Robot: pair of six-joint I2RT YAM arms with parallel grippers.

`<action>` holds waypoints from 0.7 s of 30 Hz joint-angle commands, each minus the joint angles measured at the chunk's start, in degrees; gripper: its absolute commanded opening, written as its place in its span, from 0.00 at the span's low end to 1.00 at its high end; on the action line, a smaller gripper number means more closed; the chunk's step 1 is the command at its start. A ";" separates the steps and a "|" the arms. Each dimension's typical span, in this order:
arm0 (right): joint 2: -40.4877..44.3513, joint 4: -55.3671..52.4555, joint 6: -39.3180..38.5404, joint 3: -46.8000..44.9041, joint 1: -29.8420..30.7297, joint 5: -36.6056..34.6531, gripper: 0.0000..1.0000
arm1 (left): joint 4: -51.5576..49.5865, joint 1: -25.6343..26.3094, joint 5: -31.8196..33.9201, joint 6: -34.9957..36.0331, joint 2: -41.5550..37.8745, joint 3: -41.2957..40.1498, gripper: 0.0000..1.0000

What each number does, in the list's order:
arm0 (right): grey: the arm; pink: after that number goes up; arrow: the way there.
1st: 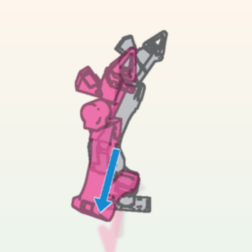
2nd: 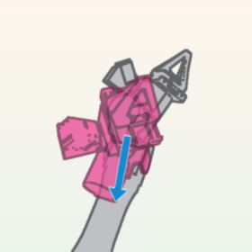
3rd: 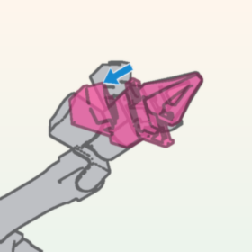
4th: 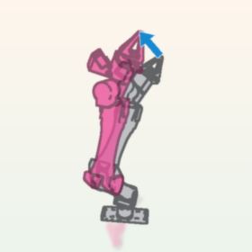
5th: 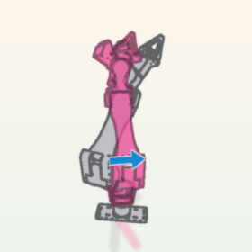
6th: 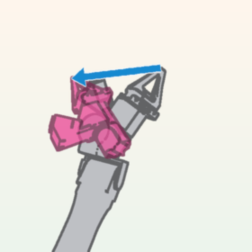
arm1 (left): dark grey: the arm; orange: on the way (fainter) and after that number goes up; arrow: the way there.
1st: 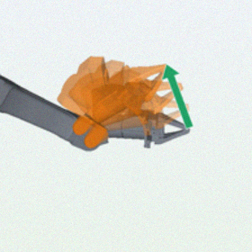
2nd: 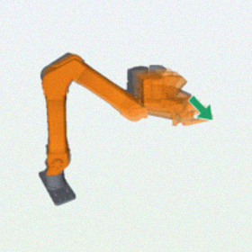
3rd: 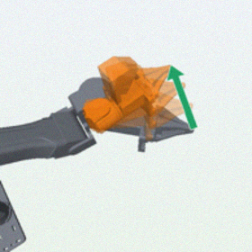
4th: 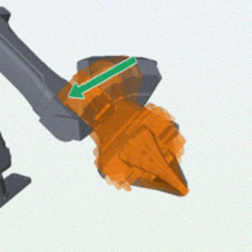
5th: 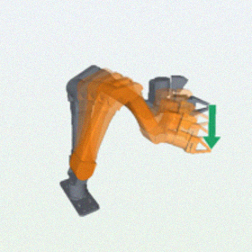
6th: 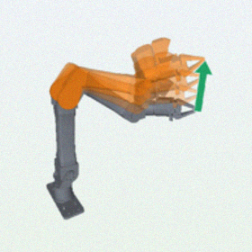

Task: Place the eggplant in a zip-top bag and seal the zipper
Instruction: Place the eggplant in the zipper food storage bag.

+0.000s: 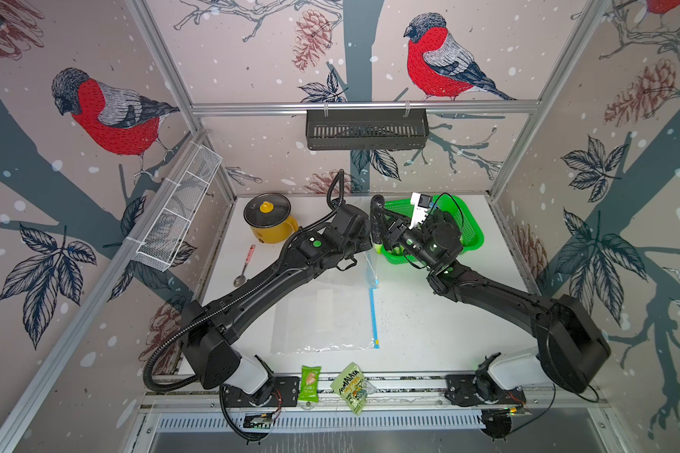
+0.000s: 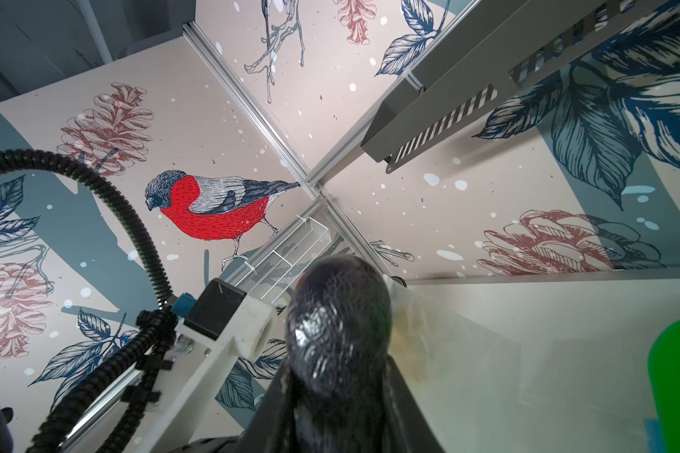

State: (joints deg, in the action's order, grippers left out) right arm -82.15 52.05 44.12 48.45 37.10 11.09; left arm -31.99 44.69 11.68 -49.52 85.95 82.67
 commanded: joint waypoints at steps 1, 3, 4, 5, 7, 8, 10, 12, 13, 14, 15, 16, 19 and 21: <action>0.30 5.55 1.15 0.37 0.19 -0.72 0.15 | 2.72 -0.36 -0.46 -0.41 -0.35 -0.27 0.00; 0.57 5.57 0.81 0.53 0.38 -1.11 0.15 | 2.80 -0.39 -0.56 -0.47 -0.43 -0.48 0.00; 0.44 5.59 0.71 0.67 0.50 -1.24 0.15 | 2.89 -0.47 -0.58 -0.49 -0.43 -0.54 0.00; 0.11 6.00 0.77 0.54 0.67 -1.42 0.15 | 3.13 -0.61 -0.68 -0.52 -0.59 -0.66 0.00; -1.00 6.89 1.20 0.38 1.07 -1.60 0.15 | 3.60 -0.70 -0.84 -0.58 -0.61 -0.73 0.00; -1.77 7.42 1.23 0.35 1.30 -1.68 0.15 | 3.72 -0.72 -0.96 -0.67 -0.68 -0.71 0.00; -3.23 8.40 1.10 0.21 1.90 -2.02 0.15 | 4.07 -0.76 -1.31 -0.76 -0.74 -0.67 0.00; -4.28 8.52 0.53 0.09 2.41 -2.67 0.15 | 4.17 -0.76 -1.49 -0.76 -1.03 -0.67 0.00; -4.58 8.56 0.04 -0.09 2.61 -3.33 0.15 | 4.21 -0.74 -1.39 -0.76 -1.20 -0.67 0.00; -4.90 8.42 -0.53 -0.28 2.78 -3.96 0.15 | 4.16 -0.82 -1.26 -0.76 -1.43 -0.67 0.00; -4.95 8.31 -0.93 -0.48 2.88 -4.43 0.15 | 4.25 -0.87 -1.13 -0.76 -1.72 -0.82 0.00; -5.01 8.20 -1.66 -0.81 3.04 -4.75 0.15 | 4.21 -0.94 -1.01 -0.80 -1.92 -0.88 0.00; -4.29 6.69 -4.30 -1.45 3.56 -6.18 0.16 | 4.06 -1.11 -0.82 -0.76 -2.61 -1.01 0.00; -3.77 5.09 -6.32 -1.69 3.99 -7.17 0.16 | 4.04 -1.51 -0.74 -0.71 -2.97 -1.09 0.00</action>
State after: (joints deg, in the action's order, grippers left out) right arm -86.70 56.95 41.58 47.00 40.62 5.93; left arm -29.61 43.55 10.44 -49.69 83.66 81.76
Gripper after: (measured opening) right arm 0.305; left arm 0.050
